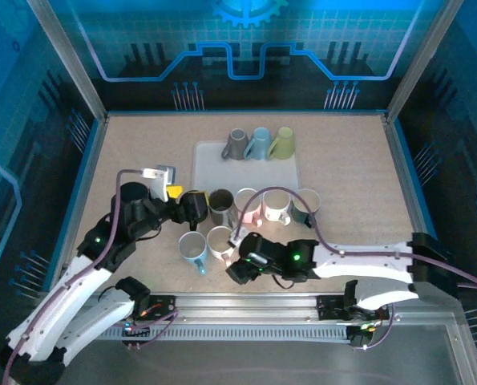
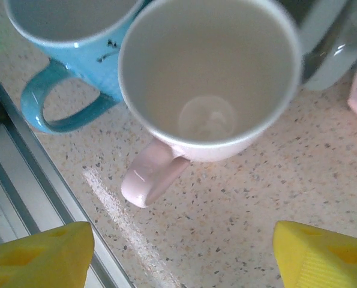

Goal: Turn the mug right side up

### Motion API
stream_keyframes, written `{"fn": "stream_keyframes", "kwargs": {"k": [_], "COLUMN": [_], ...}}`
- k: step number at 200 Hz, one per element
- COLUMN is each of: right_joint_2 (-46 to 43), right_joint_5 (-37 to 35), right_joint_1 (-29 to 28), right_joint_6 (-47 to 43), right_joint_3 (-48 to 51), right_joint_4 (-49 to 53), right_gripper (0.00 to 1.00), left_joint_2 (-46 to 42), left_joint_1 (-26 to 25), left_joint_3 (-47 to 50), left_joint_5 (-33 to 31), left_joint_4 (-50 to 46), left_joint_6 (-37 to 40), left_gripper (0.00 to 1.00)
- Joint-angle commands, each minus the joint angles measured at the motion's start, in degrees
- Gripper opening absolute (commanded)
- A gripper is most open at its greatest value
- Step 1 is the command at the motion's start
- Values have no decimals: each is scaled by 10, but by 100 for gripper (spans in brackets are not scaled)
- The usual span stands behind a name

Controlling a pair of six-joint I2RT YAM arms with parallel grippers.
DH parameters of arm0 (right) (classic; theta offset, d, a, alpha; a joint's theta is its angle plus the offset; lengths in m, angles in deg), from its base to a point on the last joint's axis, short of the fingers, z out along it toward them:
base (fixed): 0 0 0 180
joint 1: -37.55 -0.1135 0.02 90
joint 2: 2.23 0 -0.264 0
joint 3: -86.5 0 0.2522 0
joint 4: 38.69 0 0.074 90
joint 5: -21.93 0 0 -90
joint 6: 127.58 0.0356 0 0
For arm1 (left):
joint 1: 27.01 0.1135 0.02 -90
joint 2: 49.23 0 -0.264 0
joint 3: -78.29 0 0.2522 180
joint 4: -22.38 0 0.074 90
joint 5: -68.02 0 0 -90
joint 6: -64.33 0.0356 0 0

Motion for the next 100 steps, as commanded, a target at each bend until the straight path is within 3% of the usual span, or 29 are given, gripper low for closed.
{"fn": "stream_keyframes", "kwargs": {"k": [1,66,85,100], "right_joint_2": [-69,-225,-253,-276], "right_joint_5": [10,-76,-70,-55], "right_joint_1": [25,123,148,164], "right_joint_6": [-11,-22,-37,-42], "right_joint_3": [33,-13,-17,-10], "right_joint_4": [-42,87,94,93], "right_gripper": [79,77,77,77], "left_joint_2": [44,318,401,472], "left_joint_1": [-9,-28,-28,-23], "left_joint_3": [-45,-246,-313,-360], "left_joint_5": [1,-80,-97,-129], "left_joint_4": [-12,-26,-20,-17], "left_joint_6": [-23,12,66,160], "left_gripper": [95,99,99,99]}}
